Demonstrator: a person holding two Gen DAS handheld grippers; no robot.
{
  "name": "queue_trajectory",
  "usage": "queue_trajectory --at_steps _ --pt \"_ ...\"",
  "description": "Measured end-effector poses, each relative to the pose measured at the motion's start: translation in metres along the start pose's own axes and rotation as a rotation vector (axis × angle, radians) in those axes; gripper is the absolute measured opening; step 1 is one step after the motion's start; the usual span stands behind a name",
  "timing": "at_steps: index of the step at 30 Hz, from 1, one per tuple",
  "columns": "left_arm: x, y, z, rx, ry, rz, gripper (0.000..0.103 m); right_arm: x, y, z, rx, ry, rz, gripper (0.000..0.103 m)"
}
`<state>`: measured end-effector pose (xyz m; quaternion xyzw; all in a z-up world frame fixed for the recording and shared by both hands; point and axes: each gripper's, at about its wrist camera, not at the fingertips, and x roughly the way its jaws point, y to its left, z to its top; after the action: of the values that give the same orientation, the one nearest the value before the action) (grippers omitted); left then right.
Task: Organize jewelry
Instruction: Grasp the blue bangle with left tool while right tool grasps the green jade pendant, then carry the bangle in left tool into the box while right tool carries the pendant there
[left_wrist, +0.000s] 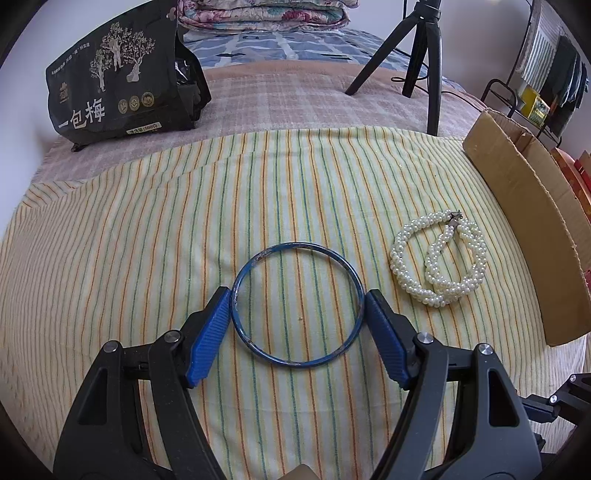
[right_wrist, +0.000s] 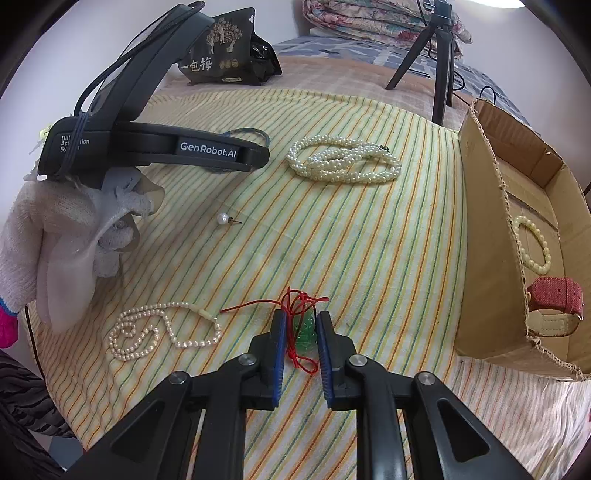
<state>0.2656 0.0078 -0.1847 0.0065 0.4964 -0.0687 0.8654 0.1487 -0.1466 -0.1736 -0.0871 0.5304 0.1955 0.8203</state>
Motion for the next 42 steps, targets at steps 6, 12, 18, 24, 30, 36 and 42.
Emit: queue_trajectory --at_steps 6,12,18,24,30,36,42 --pt "-0.004 0.005 0.000 -0.002 -0.007 0.020 0.075 -0.007 -0.001 0.000 0.010 -0.022 0.012 0.014" --pt "-0.017 0.013 -0.001 -0.010 -0.021 0.032 0.075 -0.022 0.003 0.004 0.005 -0.064 0.022 0.014" --pt "-0.044 0.009 -0.001 0.004 -0.058 0.025 0.075 -0.042 0.004 0.010 0.001 -0.118 0.028 0.014" --pt "-0.071 -0.003 0.005 0.012 -0.106 0.000 0.075 -0.068 -0.004 0.014 0.017 -0.178 0.027 0.014" --pt "-0.091 -0.021 0.016 0.013 -0.147 -0.042 0.075 -0.096 -0.021 0.014 0.041 -0.239 0.009 0.014" --pt "-0.106 -0.046 0.032 0.018 -0.192 -0.089 0.075 -0.116 -0.050 0.015 0.089 -0.285 -0.030 0.014" --pt "-0.115 -0.075 0.043 0.045 -0.220 -0.135 0.075 -0.133 -0.078 0.015 0.135 -0.317 -0.074 0.014"
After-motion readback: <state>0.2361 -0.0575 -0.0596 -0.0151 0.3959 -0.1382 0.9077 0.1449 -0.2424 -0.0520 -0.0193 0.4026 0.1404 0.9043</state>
